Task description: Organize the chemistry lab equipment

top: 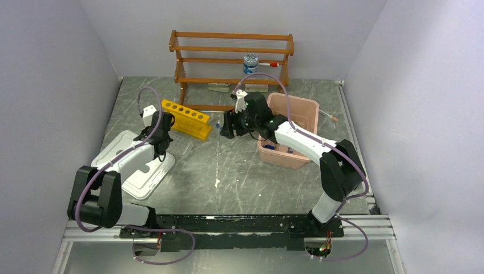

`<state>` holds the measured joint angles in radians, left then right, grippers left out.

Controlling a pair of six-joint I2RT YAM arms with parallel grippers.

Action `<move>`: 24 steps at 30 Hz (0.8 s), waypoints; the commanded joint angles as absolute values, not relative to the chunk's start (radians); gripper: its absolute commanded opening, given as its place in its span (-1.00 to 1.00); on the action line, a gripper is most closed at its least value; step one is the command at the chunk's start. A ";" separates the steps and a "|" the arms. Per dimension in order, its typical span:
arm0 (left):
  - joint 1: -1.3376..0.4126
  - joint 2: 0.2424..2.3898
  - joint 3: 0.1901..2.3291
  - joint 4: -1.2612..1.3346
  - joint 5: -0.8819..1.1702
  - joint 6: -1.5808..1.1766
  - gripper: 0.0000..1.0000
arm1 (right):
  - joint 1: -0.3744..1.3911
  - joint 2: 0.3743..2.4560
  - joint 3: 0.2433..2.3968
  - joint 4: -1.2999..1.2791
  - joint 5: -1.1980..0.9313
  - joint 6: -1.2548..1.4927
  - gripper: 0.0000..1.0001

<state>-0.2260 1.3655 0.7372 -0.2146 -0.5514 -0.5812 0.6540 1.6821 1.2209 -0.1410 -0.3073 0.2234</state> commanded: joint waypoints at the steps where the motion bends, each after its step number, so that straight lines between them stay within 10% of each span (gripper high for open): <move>1: -0.221 1.381 0.719 -0.103 -0.547 -0.549 -0.90 | 0.655 1.697 1.249 -0.140 -0.320 0.210 0.34; 24: -0.228 1.404 0.641 0.082 -0.553 -0.460 -0.88 | 0.655 1.683 1.231 -0.141 -0.321 0.193 0.34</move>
